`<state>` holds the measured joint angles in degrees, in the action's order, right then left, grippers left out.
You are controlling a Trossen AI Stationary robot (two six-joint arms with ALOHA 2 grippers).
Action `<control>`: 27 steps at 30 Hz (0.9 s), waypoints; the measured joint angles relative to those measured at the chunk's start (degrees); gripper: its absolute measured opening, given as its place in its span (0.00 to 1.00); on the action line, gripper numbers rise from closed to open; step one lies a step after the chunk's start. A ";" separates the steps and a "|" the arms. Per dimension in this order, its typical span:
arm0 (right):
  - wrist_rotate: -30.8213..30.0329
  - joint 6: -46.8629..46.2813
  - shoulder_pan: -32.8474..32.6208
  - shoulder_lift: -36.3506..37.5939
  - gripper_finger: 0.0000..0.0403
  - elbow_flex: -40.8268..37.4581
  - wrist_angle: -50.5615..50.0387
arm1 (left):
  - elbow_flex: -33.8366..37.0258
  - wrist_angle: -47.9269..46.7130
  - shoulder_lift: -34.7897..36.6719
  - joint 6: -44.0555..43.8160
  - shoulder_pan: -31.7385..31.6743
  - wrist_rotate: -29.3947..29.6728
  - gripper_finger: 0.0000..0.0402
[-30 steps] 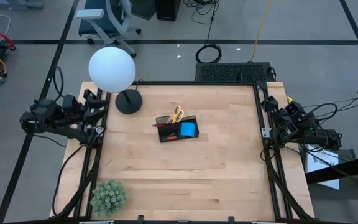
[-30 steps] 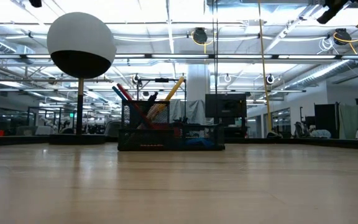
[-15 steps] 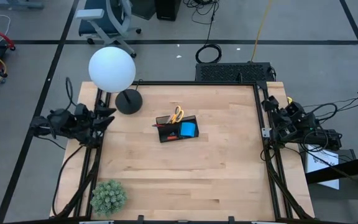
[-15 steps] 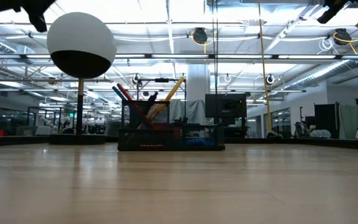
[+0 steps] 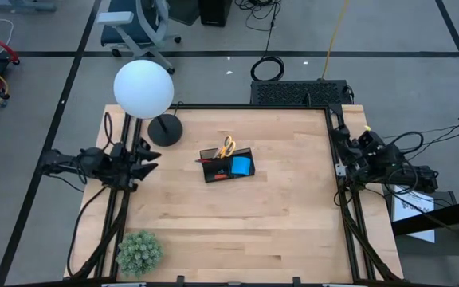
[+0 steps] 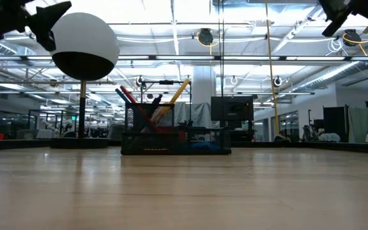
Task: Pick and place office supplies into organizer
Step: Return to Home Position
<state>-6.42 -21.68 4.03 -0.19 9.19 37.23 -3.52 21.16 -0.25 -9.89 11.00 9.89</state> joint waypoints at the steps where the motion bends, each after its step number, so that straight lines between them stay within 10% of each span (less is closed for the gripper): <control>1: -0.03 0.05 0.00 0.00 0.63 -0.82 1.46 | 1.08 2.01 0.00 -0.30 0.00 0.00 0.42; 8: -1.06 -1.13 0.00 0.05 0.63 -7.90 16.52 | 2.95 5.10 -0.04 -0.75 0.00 0.04 0.42; 27: -1.05 6.44 -0.02 -0.35 0.63 -8.31 -6.67 | 2.95 -11.95 -0.11 -2.98 0.07 0.44 0.42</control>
<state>-7.47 -15.24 4.01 -0.54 0.89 30.56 -0.58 9.21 -0.36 -12.87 11.07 10.33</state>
